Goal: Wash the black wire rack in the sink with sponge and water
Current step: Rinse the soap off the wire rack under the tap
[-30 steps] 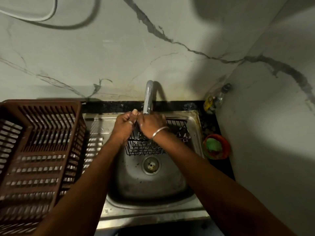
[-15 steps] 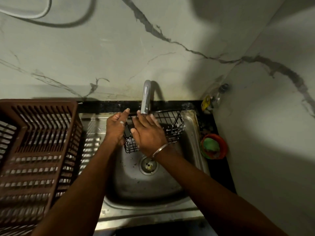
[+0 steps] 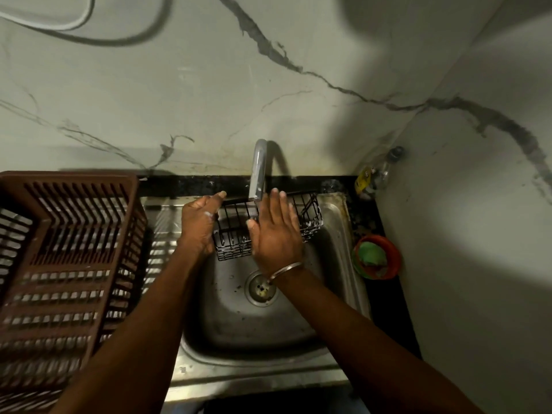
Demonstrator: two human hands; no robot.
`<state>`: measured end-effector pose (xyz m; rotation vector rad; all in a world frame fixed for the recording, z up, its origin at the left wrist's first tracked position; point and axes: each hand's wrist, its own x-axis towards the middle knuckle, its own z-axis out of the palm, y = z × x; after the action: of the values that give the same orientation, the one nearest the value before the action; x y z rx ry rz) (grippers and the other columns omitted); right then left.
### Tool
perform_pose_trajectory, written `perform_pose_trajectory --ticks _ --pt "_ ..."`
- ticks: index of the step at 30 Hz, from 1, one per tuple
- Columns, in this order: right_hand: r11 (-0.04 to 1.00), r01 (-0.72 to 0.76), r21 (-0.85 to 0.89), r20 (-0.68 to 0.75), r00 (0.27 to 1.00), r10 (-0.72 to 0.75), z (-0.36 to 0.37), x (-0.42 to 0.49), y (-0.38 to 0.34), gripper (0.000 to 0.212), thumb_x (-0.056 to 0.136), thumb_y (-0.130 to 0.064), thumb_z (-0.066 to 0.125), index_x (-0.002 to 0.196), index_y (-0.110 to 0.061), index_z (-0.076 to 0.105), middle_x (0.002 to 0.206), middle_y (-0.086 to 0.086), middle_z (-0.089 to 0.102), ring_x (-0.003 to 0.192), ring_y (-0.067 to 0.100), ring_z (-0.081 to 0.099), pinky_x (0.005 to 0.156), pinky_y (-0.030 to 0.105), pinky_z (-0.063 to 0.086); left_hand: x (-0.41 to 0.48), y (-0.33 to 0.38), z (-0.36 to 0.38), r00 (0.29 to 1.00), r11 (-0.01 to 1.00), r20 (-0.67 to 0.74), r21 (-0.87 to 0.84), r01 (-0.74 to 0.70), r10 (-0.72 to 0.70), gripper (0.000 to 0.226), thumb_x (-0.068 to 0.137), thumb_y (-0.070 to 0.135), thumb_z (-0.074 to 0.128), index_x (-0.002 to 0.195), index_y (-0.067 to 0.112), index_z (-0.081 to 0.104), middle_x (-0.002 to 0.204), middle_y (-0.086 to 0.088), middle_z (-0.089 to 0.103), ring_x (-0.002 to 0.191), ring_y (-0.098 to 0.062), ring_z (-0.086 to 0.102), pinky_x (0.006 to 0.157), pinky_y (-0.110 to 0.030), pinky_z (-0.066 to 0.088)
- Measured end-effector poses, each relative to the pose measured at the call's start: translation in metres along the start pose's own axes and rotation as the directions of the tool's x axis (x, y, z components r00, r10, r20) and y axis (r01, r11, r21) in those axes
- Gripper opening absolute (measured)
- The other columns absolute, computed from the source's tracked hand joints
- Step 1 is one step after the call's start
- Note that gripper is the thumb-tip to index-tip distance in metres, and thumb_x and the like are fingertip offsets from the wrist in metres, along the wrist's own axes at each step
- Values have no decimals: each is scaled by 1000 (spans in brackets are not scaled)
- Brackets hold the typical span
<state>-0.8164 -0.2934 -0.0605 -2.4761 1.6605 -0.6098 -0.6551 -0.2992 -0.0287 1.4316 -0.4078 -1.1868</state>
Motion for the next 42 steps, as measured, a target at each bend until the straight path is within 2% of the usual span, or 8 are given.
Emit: perform_pose_trajectory --ticks 2,7,14,18,24,29,38,42 --pt "999 50 -1 24 998 -50 0 6 4 67 110 -49 25 160 -7 38 168 16 33 161 31 20 131 52 12 -1 -1 -2 999 999 -26 18 -27 27 23 102 15 69 80 13 67 61 4 70 55 -11 70 53 -29 60" --pt "998 66 15 99 993 -68 -11 21 8 63 110 -44 25 157 -7 45 164 17 40 158 29 27 131 48 13 -4 -2 -9 1000 1000 -15 20 -12 12 14 97 22 76 90 11 77 96 -20 74 90 -37 73 88 -63 62" --pt "997 -58 -60 247 967 71 -29 64 28 40 106 -53 42 110 -27 72 105 1 70 105 23 60 106 45 39 3 -10 -16 997 1000 -82 -2 4 -4 21 98 21 74 79 16 66 60 10 64 61 -12 64 65 -32 56" --pt "998 -49 -39 321 945 59 -40 75 28 34 108 -46 46 101 -28 73 87 -1 66 87 22 57 92 42 36 4 -8 -17 990 954 -20 270 -131 142 29 105 31 67 83 12 69 78 -10 68 79 -24 61 76 -41 52" --pt "980 -73 -183 347 928 134 -36 75 9 36 108 -46 47 89 -24 70 66 -8 47 72 21 54 89 42 34 12 2 6 902 145 366 903 -404 231 36 108 51 53 94 23 70 83 -4 71 81 -27 70 77 -39 59" --pt "958 -230 -170 351 894 277 -44 82 1 28 107 -43 51 89 -24 63 74 -4 51 78 22 52 100 47 39 -4 3 43 892 -86 360 933 -350 273 35 110 39 47 108 13 71 104 -16 75 101 -36 70 101 -49 49" --pt "977 -145 -159 275 944 185 -45 77 17 47 107 -53 44 87 -21 73 80 0 66 85 25 63 93 43 39 18 -4 29 959 119 -31 993 -3 282 67 109 61 37 92 8 74 85 -12 71 80 -32 71 84 -44 61" --pt "972 125 -197 354 934 -49 -45 72 3 36 108 -47 44 105 -27 74 87 1 71 84 26 66 90 43 44 18 -9 29 959 164 -82 986 38 272 65 105 65 40 91 10 73 87 -9 72 82 -30 72 84 -43 61"
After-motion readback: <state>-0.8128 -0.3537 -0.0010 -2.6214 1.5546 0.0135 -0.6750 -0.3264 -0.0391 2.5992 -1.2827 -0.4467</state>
